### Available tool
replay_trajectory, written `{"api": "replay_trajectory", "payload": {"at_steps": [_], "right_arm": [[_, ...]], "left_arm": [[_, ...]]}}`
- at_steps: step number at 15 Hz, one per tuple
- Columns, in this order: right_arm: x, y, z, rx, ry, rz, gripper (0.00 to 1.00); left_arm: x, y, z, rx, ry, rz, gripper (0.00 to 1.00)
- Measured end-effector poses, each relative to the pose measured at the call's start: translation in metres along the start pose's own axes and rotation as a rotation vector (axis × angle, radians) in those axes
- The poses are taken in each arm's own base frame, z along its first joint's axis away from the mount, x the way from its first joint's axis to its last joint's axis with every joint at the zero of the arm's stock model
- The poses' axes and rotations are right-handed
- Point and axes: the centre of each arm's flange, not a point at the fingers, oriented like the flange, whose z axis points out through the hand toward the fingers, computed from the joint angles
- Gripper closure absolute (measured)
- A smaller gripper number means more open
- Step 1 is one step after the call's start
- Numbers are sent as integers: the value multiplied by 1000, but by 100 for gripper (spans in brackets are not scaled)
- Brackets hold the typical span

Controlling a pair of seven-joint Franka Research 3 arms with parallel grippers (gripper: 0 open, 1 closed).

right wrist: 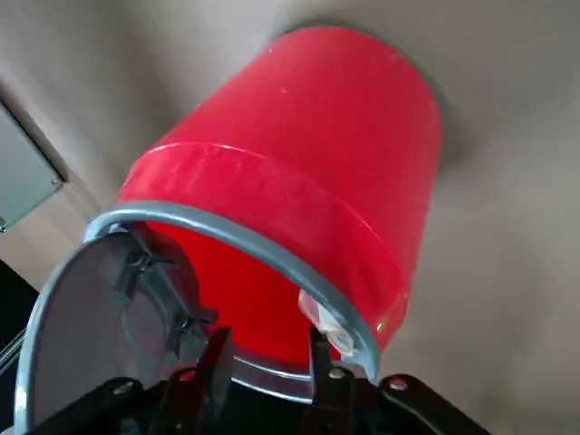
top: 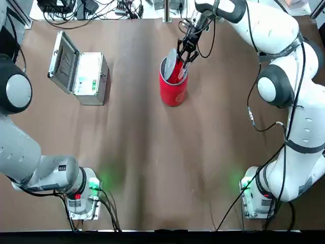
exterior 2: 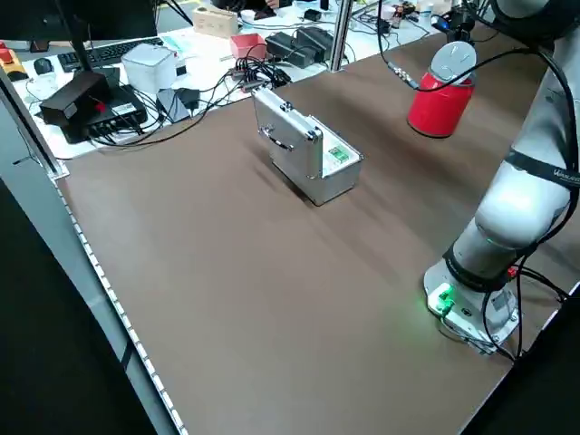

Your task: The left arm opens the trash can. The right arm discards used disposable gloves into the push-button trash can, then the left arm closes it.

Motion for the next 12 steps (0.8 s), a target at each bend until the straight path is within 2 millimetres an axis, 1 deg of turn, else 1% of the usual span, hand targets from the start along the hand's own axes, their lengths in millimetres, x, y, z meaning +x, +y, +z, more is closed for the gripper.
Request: {"api": "replay_trajectory", "payload": {"at_steps": [4, 7, 10, 12], "right_arm": [[0, 2, -1, -1, -6, 3, 57], [-1, 8, -2, -11, -37, 10, 58], [1, 17, -15, -9, -55, 19, 58], [-4, 24, -30, -15, -70, 19, 59]], "left_arm": [[-1, 6, 0, 0, 5, 11, 1], [-1, 8, -1, 20, 9, 13, 0], [-1, 5, -1, 25, 11, 9, 0], [0, 0, -2, 26, 12, -2, 0]]}}
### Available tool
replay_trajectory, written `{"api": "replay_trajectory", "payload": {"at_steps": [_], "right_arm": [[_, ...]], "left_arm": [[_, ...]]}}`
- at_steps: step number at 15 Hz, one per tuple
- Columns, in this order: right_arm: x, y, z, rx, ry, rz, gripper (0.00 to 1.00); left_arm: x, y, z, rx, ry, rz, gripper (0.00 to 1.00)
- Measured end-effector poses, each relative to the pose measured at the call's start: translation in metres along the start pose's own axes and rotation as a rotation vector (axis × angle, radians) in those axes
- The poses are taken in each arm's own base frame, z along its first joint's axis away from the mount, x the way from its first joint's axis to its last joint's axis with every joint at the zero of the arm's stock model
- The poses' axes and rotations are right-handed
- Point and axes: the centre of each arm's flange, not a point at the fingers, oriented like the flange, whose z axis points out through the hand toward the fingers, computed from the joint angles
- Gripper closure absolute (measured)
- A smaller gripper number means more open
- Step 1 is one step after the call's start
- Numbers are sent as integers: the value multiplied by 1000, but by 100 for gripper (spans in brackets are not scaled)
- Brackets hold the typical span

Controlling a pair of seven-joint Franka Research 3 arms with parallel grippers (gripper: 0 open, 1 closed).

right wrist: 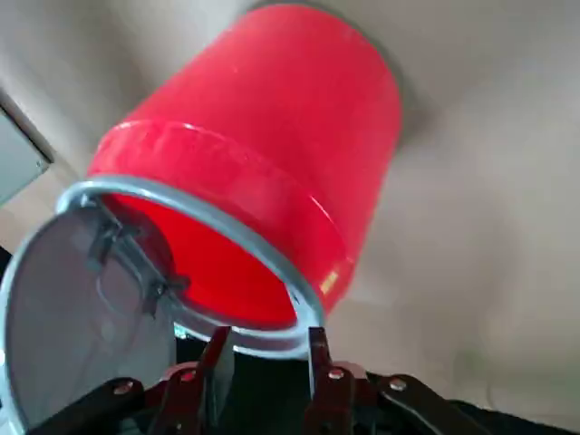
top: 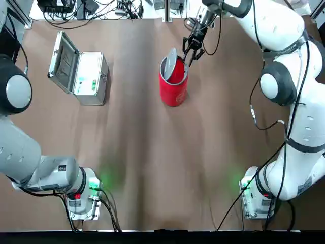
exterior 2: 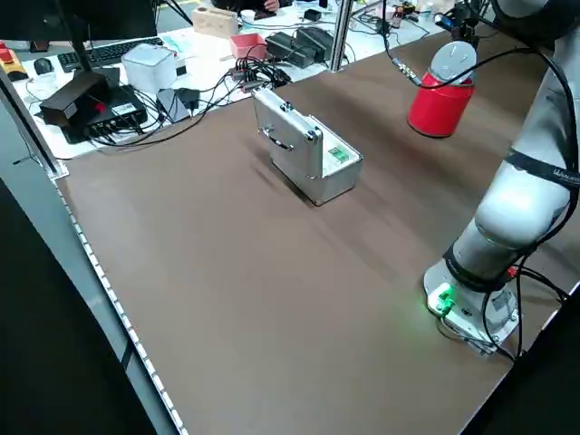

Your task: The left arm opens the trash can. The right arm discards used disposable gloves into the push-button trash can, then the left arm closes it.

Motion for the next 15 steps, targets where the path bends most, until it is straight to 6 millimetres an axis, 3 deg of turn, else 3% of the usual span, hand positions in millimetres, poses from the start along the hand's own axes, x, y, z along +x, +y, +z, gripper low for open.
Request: {"api": "replay_trajectory", "payload": {"at_steps": [5, 7, 8, 10, 13, 15], "right_arm": [[-34, 26, -68, -79, 55, 1, 60], [-38, 55, -109, -89, 114, 20, 61], [-37, 90, -153, -75, 179, 23, 61], [-34, 132, -195, -51, 238, 39, 60], [-41, 193, -253, -85, 339, 25, 58], [-56, 218, -282, -144, 398, 13, 52]], "left_arm": [[0, 3, 2, 0, -3, 1, 0], [0, 5, 4, 0, -8, 1, 0], [0, 5, 13, -12, -42, -1, 0], [0, 6, 21, -20, -76, -5, 0], [-3, 6, 23, -20, -100, -4, 26], [-8, 11, 22, -18, -123, 5, 47]]}}
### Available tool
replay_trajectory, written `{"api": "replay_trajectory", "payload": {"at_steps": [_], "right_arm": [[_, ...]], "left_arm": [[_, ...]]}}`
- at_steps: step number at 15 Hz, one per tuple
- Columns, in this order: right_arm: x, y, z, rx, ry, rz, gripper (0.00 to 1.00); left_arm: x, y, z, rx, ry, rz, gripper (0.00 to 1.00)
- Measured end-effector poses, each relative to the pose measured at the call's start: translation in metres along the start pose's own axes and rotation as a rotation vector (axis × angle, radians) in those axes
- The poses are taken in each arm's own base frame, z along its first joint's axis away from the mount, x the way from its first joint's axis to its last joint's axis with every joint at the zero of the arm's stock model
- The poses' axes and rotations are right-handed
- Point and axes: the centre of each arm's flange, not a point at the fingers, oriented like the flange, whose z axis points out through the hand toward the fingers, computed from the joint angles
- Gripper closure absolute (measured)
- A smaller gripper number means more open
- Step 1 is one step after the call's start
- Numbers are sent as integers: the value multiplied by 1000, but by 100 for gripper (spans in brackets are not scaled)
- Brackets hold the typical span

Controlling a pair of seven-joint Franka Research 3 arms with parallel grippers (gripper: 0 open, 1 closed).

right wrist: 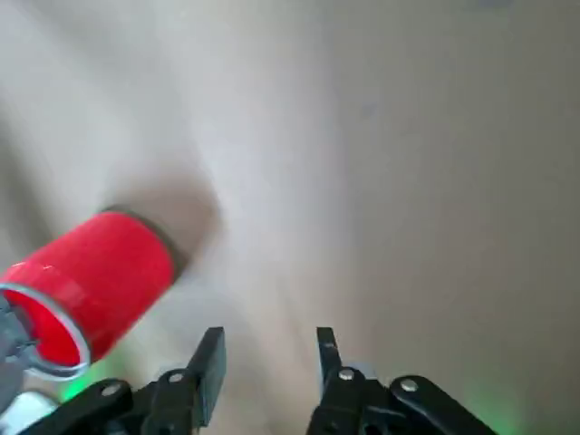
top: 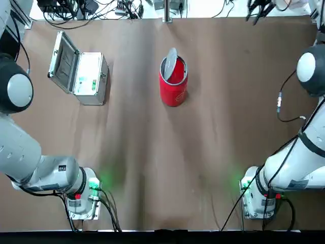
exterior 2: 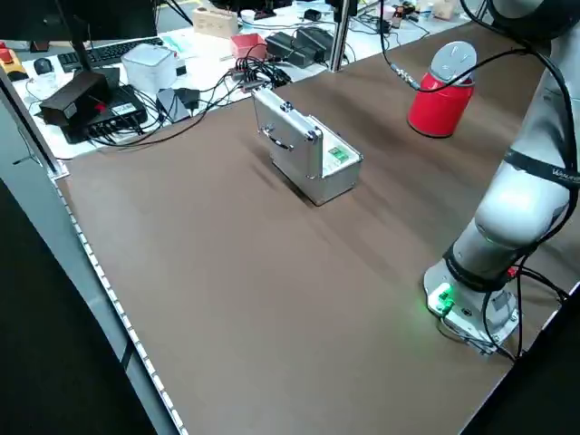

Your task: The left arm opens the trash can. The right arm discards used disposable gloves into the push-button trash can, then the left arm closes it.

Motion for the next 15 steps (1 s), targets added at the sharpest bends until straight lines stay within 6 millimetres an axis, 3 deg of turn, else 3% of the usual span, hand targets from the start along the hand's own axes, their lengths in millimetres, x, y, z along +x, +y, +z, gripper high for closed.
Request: {"api": "replay_trajectory", "payload": {"at_steps": [1, 3, 6, 7, 10, 12, 15], "right_arm": [[-5, 10, -14, -40, 30, -2, 50], [-20, 18, -39, -139, 82, -17, 35], [-34, 10, -54, -198, 117, -38, 10], [-36, 7, -56, -207, 123, -43, 1], [-40, 5, -67, -225, 172, -47, 0], [-45, -1, -90, -216, 274, -60, 0], [-70, -5, -119, -226, 322, -144, 0]], "left_arm": [[-5, 6, -1, 2, -19, 17, 56], [-18, 30, -3, -12, -45, 65, 74], [-34, 67, 0, -32, -89, 119, 99], [-38, 78, 2, -50, -101, 139, 99], [-52, 125, 9, -86, -116, 229, 99], [-63, 170, 16, -117, -93, 303, 99], [-79, 237, 40, -142, -92, 374, 99]]}}
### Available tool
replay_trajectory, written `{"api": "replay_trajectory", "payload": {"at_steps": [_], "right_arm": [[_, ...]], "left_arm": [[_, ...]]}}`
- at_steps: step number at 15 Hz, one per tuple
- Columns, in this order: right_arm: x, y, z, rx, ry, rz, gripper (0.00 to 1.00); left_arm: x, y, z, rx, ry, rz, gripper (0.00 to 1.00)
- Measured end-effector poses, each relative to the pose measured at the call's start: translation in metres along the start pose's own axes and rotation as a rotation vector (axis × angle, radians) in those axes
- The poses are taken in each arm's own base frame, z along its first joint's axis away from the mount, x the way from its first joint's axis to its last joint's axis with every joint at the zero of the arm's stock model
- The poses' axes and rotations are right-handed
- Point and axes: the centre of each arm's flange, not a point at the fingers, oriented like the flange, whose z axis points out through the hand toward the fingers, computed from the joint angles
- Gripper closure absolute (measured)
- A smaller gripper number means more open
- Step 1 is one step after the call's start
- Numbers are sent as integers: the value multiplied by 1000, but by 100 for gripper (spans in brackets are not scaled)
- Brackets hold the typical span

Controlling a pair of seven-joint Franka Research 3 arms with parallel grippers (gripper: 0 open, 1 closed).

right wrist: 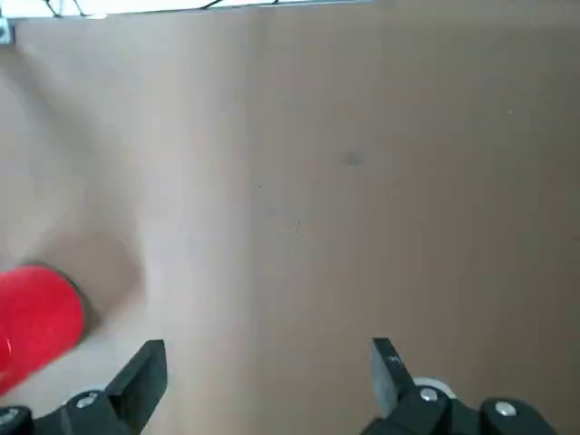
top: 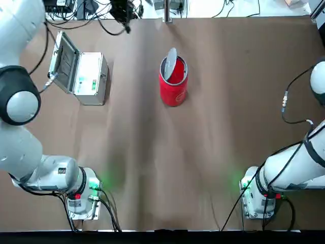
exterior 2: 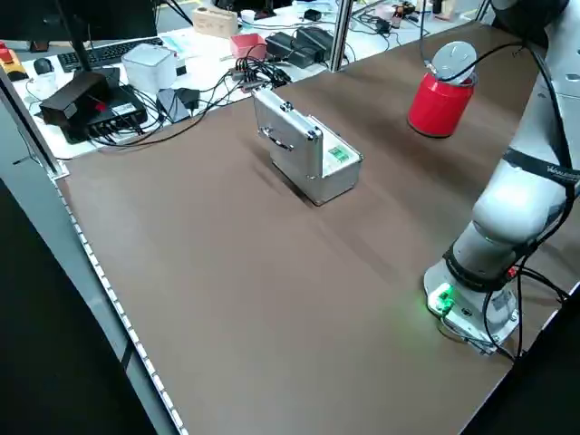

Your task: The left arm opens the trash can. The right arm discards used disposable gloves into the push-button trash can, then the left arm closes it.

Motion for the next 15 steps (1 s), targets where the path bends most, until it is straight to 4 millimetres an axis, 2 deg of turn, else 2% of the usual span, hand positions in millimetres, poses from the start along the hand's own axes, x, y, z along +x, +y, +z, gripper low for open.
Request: {"api": "replay_trajectory", "payload": {"at_steps": [2, 4, 6, 8, 11, 15], "right_arm": [[-11, 1, -7, -1, -3, -27, 1], [-23, 3, 4, -3, 4, -31, 0], [-33, 7, 13, -4, 9, -10, 0], [-40, 11, 14, -4, 7, 33, 0], [-44, 12, 12, -4, 6, 45, 0], [-45, 12, 15, -5, -1, 47, 0]], "left_arm": [[9, 30, 22, -18, 8, 28, 99], [23, 47, 47, -43, 19, 33, 99], [34, 53, 65, -59, 35, 15, 99], [42, 65, 89, -60, 55, 0, 99], [46, 87, 117, -45, 72, -12, 99], [45, 112, 139, -23, 97, -18, 99]]}}
